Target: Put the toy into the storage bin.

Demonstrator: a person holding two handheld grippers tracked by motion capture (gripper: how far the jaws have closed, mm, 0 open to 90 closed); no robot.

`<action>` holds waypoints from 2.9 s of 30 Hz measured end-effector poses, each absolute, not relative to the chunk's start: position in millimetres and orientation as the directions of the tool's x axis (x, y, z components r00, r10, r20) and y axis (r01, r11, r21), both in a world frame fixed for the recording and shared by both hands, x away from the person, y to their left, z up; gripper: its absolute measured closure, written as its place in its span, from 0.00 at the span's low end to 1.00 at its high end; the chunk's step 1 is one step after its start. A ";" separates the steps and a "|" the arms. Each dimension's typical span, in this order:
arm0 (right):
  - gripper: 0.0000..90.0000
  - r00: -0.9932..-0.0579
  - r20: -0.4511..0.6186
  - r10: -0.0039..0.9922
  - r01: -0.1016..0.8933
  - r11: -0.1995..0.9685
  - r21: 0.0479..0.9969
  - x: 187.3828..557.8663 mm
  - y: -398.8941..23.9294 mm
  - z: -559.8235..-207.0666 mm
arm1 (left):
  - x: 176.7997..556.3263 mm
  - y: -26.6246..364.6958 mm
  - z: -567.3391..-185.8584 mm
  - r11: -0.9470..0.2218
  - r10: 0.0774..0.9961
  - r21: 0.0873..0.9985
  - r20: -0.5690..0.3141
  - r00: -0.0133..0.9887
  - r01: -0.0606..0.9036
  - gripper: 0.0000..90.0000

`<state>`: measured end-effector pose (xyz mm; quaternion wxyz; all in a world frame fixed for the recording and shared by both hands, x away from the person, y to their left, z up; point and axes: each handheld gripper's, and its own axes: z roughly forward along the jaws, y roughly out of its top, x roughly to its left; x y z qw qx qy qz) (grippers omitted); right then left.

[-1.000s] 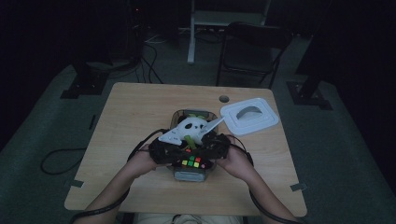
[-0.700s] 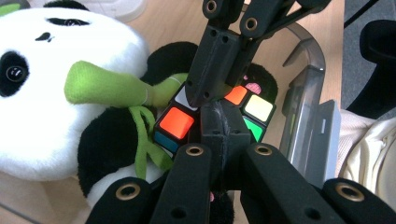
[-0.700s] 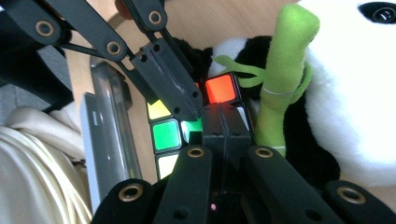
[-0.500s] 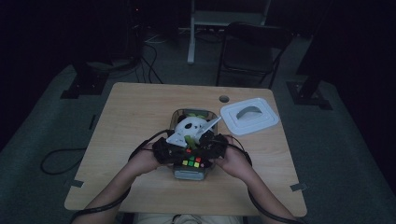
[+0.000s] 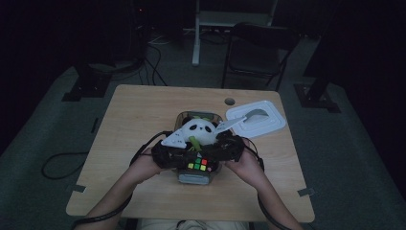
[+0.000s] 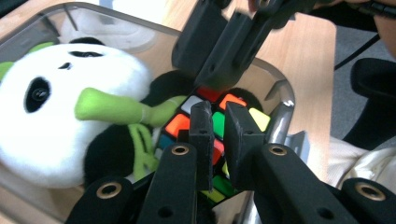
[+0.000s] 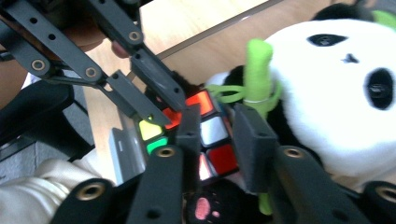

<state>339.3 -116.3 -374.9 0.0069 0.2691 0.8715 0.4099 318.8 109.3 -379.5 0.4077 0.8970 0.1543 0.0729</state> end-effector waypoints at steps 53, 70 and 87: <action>0.36 -0.489 0.262 0.832 0.626 0.125 0.770 375.8 -239.0 -435.0 | 349.7 196.6 -413.9 -0.459 0.642 0.794 -0.016 0.767 0.400 0.01; 0.15 -0.386 0.126 0.914 0.619 0.155 0.770 376.7 -253.9 -461.0 | 360.5 216.1 -446.2 -0.437 0.690 0.775 -0.037 0.723 0.457 0.01; 0.13 -0.235 0.110 0.966 0.568 0.044 0.822 385.2 -257.4 -471.3 | 367.3 222.2 -482.1 -0.431 0.713 0.772 -0.026 0.701 0.467 0.01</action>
